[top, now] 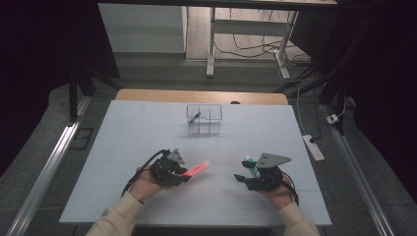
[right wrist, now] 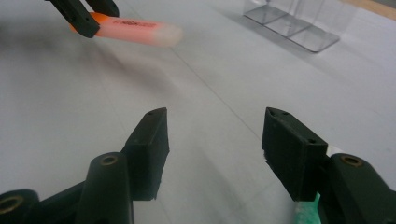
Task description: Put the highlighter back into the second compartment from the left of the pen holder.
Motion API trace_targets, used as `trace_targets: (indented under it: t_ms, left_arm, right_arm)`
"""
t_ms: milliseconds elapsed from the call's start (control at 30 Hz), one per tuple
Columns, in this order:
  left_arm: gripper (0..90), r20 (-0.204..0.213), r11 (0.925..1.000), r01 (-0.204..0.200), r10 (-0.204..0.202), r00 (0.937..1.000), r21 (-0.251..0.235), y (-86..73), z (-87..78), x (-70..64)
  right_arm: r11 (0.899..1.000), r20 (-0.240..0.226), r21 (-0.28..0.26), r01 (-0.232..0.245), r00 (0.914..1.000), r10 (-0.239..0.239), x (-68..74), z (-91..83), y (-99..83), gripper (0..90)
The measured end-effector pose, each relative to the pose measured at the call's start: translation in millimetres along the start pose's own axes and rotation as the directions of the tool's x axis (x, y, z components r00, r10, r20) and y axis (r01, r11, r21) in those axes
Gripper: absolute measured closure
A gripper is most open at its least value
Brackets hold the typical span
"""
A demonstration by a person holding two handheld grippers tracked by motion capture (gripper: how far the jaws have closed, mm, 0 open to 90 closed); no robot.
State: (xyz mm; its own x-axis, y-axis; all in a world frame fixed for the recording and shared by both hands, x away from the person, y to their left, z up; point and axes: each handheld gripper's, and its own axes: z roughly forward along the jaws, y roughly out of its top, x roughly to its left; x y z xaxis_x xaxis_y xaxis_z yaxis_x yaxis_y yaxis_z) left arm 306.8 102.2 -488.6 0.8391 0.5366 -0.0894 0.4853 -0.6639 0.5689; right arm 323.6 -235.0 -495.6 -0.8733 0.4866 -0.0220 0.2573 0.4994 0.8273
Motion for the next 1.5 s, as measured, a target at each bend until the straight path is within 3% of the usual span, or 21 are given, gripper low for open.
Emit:
trace_targets:
  t_ms: [300, 967, 1500]
  left_arm:
    - [66.2, 0.021, 0.9969, -0.073, 0.073, 0.9971, 0.028, 8.6, 4.5, -11.6]
    - [66.2, 0.023, 0.9939, -0.107, 0.106, 0.9941, 0.027, 12.9, 3.8, -16.7]
    - [66.2, 0.043, 0.9903, -0.135, 0.134, 0.9901, 0.031, 14.6, 5.2, -20.7]
  right_arm:
    - [0.999, -0.067, 0.004, 0.034, 0.9972, -0.034, 13.8, 10.7, 12.1, 40.1]
    - [0.994, -0.16, 0.039, 0.101, 0.9826, -0.093, 29.8, 28.3, 28.2, 39.0]
    - [0.986, -0.191, 0.074, 0.149, 0.9726, -0.132, 34.0, 32.3, 33.8, 37.5]
